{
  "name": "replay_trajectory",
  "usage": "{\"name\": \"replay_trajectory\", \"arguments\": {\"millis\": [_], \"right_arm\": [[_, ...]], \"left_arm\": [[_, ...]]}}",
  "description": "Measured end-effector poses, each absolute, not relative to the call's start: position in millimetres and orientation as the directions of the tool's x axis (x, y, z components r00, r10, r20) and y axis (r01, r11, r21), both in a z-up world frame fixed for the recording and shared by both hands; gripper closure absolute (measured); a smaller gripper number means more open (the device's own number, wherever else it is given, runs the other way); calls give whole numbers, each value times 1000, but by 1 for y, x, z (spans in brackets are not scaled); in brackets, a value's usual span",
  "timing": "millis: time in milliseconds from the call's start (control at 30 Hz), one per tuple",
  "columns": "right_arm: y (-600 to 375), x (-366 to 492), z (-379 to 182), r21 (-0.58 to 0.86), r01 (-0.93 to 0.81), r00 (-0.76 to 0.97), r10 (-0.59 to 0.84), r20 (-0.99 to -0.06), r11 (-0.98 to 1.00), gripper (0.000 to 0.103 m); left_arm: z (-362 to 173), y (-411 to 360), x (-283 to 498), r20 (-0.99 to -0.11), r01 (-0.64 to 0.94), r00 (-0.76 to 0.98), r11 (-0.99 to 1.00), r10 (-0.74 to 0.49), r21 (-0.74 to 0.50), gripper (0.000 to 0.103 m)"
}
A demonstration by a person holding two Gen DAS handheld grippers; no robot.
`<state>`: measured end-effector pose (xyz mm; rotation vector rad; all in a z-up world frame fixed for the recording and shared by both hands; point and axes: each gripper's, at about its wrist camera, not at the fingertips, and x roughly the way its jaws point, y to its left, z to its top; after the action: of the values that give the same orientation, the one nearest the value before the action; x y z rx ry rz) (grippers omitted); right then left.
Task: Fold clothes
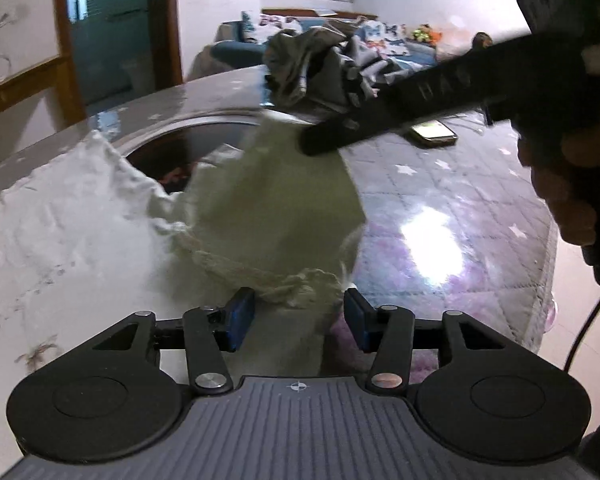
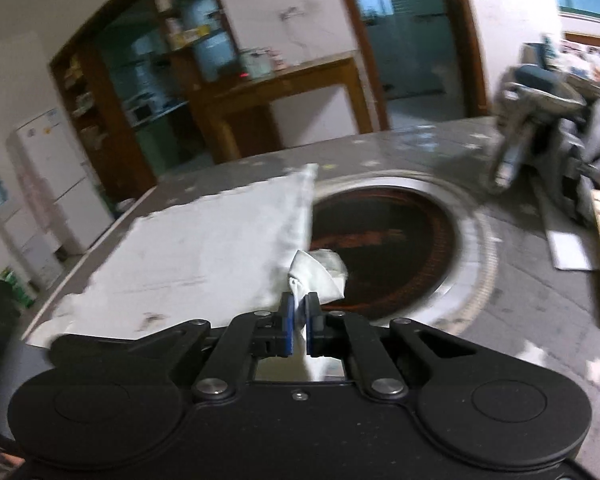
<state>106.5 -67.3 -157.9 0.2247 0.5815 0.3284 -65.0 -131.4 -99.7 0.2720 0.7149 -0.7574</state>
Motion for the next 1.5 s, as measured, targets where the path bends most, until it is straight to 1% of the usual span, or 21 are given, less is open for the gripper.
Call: {"name": "replay_trajectory", "arguments": {"millis": [33, 167, 400, 467, 567, 600, 633, 767, 867, 900, 1067, 1133, 1200, 1267, 1400, 1500], "right_arm": [[-59, 108, -156, 295, -266, 773, 386, -503, 918, 97], [-28, 115, -156, 281, -355, 723, 452, -523, 892, 97], [7, 122, -166, 274, -428, 658, 505, -559, 861, 96], [16, 128, -180, 255, -437, 621, 494, -609, 863, 96], [14, 124, -185, 238, -442, 599, 482, -639, 865, 94], [13, 121, -187, 232, -445, 591, 478, -650, 865, 89], [10, 118, -184, 230, -447, 593, 479, -647, 864, 86], [-7, 103, -161, 236, -448, 640, 494, -588, 862, 86], [-12, 102, -160, 199, -428, 676, 458, -577, 882, 86], [-13, 103, -161, 185, -420, 684, 444, -579, 888, 86], [-23, 112, -193, 154, -361, 655, 368, -660, 920, 86], [-28, 110, -194, 171, -359, 651, 378, -658, 917, 86], [-34, 111, -191, 190, -351, 649, 384, -657, 917, 86], [-37, 110, -181, 157, -354, 671, 367, -644, 922, 86], [-43, 120, -162, 127, -361, 713, 361, -601, 924, 86], [-36, 150, -159, 117, -387, 711, 376, -594, 915, 86]], "left_arm": [[-101, -131, -67, -675, 714, 508, 700, -535, -17, 47], [-101, -121, -75, -675, 735, 488, 678, -554, -26, 47], [-96, -84, -90, -689, 747, 485, 665, -538, 7, 46], [-94, -74, -91, -689, 736, 503, 677, -521, 25, 45], [-86, -57, -87, -679, 709, 533, 705, -505, 32, 44], [-83, -51, -84, -672, 698, 544, 715, -501, 32, 43], [-81, -46, -82, -665, 685, 556, 728, -498, 28, 43], [-65, -36, -64, -635, 641, 589, 768, -499, -9, 42], [-53, -37, -53, -598, 622, 601, 780, -530, -67, 42], [-51, -40, -50, -587, 619, 601, 781, -543, -89, 42], [-47, -58, -34, -543, 631, 570, 752, -617, -191, 42], [-52, -68, -25, -542, 635, 552, 740, -634, -219, 42], [-58, -75, -17, -565, 633, 546, 746, -619, -206, 42], [-64, -79, -11, -588, 627, 544, 756, -598, -190, 42], [-77, -68, -7, -612, 596, 531, 772, -586, -222, 42], [-84, -63, -8, -631, 586, 528, 782, -568, -214, 42]]}}
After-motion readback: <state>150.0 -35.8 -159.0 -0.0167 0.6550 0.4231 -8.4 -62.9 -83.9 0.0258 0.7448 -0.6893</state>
